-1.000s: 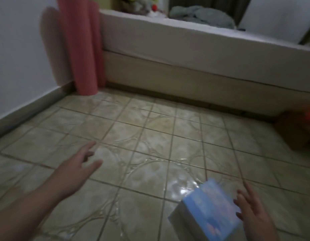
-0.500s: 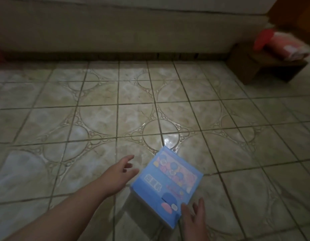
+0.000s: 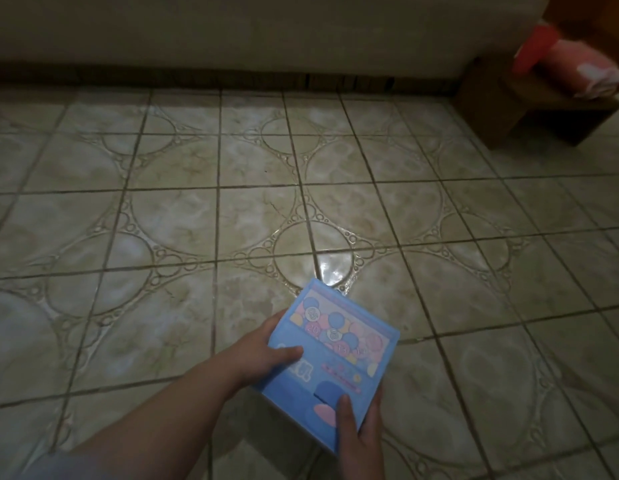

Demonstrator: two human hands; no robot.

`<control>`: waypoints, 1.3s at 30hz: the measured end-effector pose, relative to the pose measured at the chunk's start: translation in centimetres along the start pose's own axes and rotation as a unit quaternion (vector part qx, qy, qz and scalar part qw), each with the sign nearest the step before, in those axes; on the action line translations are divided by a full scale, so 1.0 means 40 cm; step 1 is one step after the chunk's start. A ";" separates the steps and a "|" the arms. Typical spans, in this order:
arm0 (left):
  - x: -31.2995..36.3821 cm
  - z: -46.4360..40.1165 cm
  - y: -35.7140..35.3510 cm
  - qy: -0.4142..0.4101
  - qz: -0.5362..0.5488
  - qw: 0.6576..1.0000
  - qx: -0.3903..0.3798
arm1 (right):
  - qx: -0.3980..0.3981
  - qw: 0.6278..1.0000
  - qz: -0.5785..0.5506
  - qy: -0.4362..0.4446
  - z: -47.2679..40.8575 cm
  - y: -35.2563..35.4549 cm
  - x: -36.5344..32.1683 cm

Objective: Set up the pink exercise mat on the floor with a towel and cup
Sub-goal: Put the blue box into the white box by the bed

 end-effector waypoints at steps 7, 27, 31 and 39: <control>0.009 0.103 0.164 -0.045 0.112 0.990 0.067 | -0.103 0.992 0.036 0.062 -0.002 -0.101 -0.142; -0.047 1.130 0.948 -0.253 0.224 0.759 0.557 | -0.656 0.719 -0.054 0.222 0.887 -0.841 -0.744; -0.200 1.434 0.956 -0.215 0.217 0.716 0.628 | -0.723 0.655 -0.049 0.213 1.206 -0.870 -0.678; -0.585 1.892 0.824 -0.099 0.245 0.624 0.736 | -0.829 0.529 0.034 0.181 1.726 -0.847 -0.373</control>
Point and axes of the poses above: each hand's wrist, its own z-axis away from the middle knuckle, its own y-axis out of the back of the hand, x = y × z, the point moved 4 cm from there along -z, towards the middle knuckle, and after that the axes turned 6 degrees about x, right-handed, at the moved point
